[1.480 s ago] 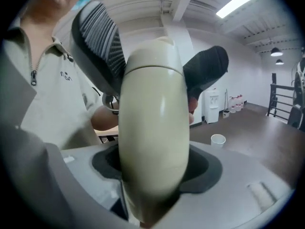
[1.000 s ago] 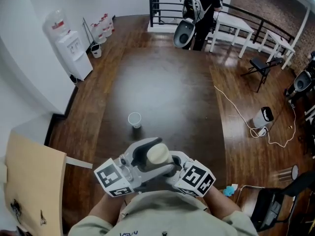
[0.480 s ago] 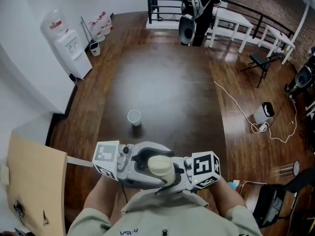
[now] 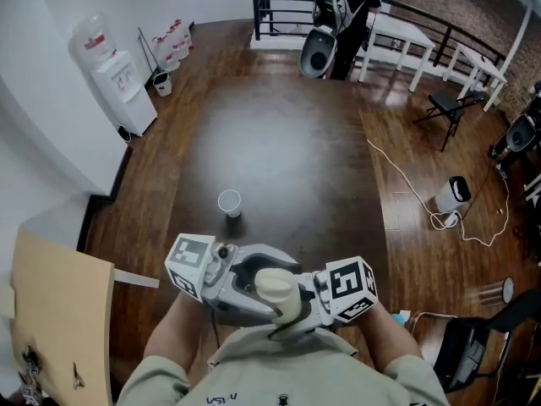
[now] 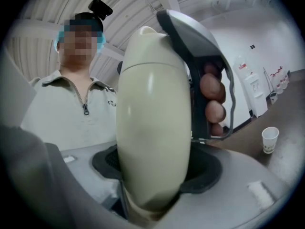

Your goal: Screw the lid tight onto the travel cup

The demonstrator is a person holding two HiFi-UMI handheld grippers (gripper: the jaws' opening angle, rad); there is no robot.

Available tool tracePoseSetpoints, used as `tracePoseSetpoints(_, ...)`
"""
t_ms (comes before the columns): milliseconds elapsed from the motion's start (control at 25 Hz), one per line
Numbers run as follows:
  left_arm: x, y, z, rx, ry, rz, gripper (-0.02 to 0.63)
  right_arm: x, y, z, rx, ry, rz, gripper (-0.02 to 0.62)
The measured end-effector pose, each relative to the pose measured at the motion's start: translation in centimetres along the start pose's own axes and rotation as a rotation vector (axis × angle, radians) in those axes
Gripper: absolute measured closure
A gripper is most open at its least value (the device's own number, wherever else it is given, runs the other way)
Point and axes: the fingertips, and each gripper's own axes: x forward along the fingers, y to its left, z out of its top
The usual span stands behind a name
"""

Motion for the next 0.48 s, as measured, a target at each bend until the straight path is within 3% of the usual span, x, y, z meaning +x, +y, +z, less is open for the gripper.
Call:
tracePoseSetpoints(80, -0.6, 1.0, 0.5, 0.036, -0.024, 0.096, 0.302, -0.6, -1.4, 0.4, -0.018, -0.019, -0.092, 0.293)
tracePoseSetpoints(200, -1.6, 2.5, 1.2, 0.137, -0.056, 0.305, 0.282, -1.9, -3.6, 1.1, -0.063, -0.054, -0.277, 0.295)
tracePoseSetpoints(480, -3.7, 4.0, 1.7, 0.352, -0.042, 0.729, 0.279, -6.0, -9.5, 2.8, -0.192, -0.082, -0.861, 0.294)
